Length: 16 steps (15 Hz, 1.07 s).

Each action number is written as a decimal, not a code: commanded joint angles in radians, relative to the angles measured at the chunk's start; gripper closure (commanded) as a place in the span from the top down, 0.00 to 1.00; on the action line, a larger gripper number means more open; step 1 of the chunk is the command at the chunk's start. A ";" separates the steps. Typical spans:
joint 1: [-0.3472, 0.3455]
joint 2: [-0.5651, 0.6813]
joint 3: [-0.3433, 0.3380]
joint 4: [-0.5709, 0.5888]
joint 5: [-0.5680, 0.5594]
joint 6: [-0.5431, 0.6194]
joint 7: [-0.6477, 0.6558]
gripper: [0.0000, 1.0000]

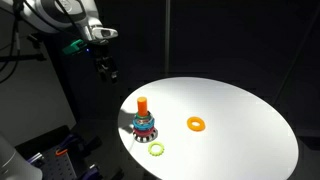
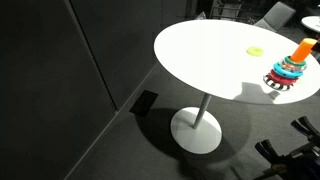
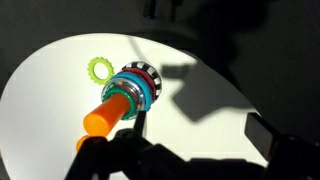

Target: Pick up the dark green ring from the stack of rings and put it on the table

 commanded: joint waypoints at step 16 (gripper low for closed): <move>-0.032 0.085 -0.104 0.039 -0.009 0.091 0.002 1.00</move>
